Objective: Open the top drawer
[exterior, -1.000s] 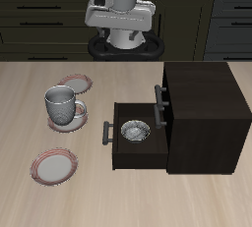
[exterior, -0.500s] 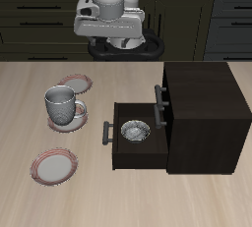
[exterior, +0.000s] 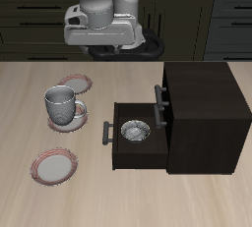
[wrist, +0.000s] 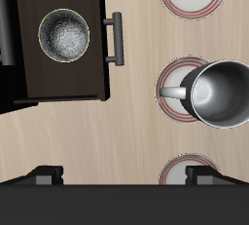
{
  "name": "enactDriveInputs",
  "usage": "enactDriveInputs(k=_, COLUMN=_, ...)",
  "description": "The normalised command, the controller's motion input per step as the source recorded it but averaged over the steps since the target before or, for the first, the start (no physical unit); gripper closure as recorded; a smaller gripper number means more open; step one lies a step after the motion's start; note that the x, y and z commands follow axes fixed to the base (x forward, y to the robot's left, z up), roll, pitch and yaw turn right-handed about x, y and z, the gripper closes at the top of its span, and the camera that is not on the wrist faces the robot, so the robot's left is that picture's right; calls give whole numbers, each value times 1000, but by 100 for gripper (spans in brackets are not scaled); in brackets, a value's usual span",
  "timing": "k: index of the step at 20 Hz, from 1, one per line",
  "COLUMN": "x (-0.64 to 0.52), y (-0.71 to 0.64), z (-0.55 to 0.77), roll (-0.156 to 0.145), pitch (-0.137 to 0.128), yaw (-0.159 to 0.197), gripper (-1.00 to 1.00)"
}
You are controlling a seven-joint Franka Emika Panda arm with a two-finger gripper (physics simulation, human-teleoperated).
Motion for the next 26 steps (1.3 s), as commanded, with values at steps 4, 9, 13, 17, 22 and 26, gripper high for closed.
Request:
enactDriveInputs(k=4, x=381, y=-150, z=45, roll=36, pitch=-15, yaw=-34, gripper=-100)
enactDriveInputs(k=9, x=255, y=-11, z=33, roll=75, pitch=-22, yaw=-14, gripper=-100)
enactDriveInputs(k=13, x=357, y=-100, z=-11, roll=64, pitch=-15, yaw=-46, gripper=-100)
enactDriveInputs(k=17, x=335, y=-101, z=-19, roll=88, pitch=-11, yaw=-119, gripper=-100)
enactDriveInputs(k=22, x=239, y=-37, z=-78, roll=76, pitch=-27, yaw=-58, gripper=-100)
enactDriveInputs(k=26, x=128, y=103, z=-168, roll=207, pitch=5, yaw=-146, gripper=-100)
